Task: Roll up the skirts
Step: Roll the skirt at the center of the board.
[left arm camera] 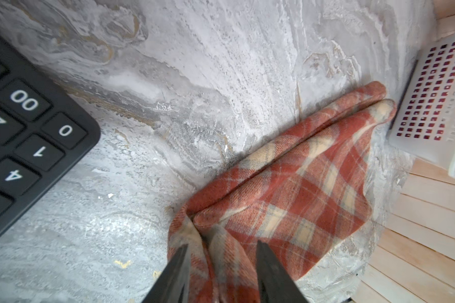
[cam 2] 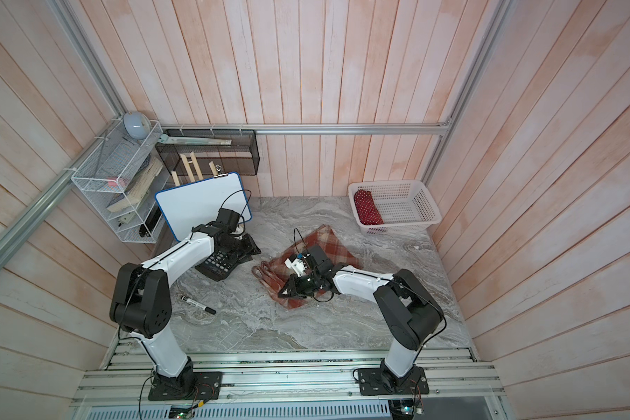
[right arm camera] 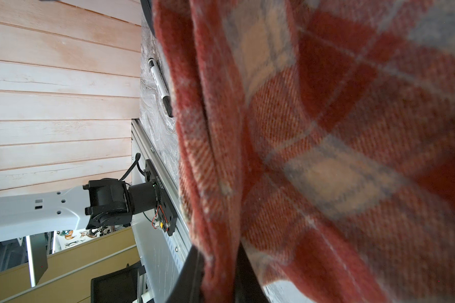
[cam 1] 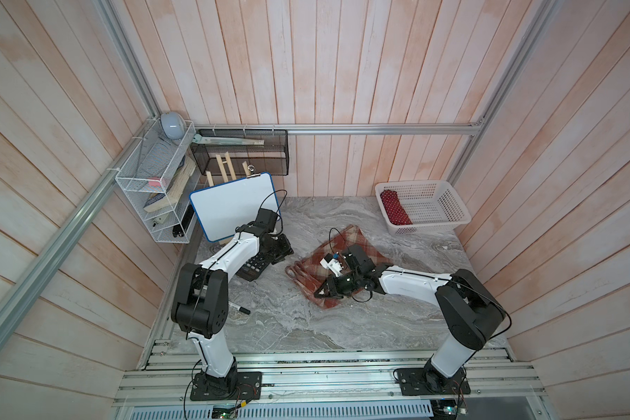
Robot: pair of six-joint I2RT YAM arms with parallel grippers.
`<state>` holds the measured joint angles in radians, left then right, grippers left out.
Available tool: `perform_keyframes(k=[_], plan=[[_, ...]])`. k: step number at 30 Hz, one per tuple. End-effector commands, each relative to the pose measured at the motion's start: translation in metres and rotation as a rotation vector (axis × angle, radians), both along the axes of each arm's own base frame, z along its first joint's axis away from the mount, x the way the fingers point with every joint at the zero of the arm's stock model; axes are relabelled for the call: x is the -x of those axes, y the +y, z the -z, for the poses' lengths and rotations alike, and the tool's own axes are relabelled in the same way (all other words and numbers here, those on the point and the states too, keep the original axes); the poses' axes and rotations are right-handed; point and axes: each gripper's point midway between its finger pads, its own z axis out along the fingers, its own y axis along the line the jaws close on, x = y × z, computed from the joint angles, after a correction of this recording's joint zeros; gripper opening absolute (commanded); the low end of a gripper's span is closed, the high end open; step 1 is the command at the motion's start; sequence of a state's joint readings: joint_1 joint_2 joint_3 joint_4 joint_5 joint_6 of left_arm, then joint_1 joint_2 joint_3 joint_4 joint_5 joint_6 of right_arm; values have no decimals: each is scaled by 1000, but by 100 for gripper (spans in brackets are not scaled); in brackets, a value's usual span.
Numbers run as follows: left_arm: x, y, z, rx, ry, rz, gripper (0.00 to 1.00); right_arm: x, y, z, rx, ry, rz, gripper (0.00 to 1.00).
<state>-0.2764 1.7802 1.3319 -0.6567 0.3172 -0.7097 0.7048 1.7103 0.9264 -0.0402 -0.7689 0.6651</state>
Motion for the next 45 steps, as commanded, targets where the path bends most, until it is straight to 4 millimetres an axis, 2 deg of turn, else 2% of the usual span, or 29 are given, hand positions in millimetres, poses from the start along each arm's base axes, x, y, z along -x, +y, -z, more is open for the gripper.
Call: perform_keyframes(k=[1,6,9,15,21,25,27,29,33,38,45], plan=[[5,3,-7,0,-31,-15,44,4,-5,12,-16,69,5,3],[32,12,-9,-11,-19,-24,37,0,-13,17,-42,105,37,3],[47,17,-16,-3,-21,-40,37,-7,-17,13,-89,137,75,3],[63,4,-29,110,-64,-48,37,-10,-16,20,-81,148,71,2],[64,-16,-4,204,-38,-23,30,-13,-21,25,-103,184,108,2],[66,-12,12,174,-11,-41,29,-17,-22,25,-107,187,117,2],[67,-11,13,172,-10,-42,35,-17,-21,24,-112,191,119,2],[67,-14,9,212,-24,-52,50,-18,-21,24,-111,188,115,1],[68,-20,3,271,-17,-57,68,-17,-23,25,-100,186,114,1],[72,-27,16,333,29,-63,69,-17,-23,24,-102,183,111,1],[60,-34,15,369,16,-76,70,-16,-24,24,-100,184,111,1]])
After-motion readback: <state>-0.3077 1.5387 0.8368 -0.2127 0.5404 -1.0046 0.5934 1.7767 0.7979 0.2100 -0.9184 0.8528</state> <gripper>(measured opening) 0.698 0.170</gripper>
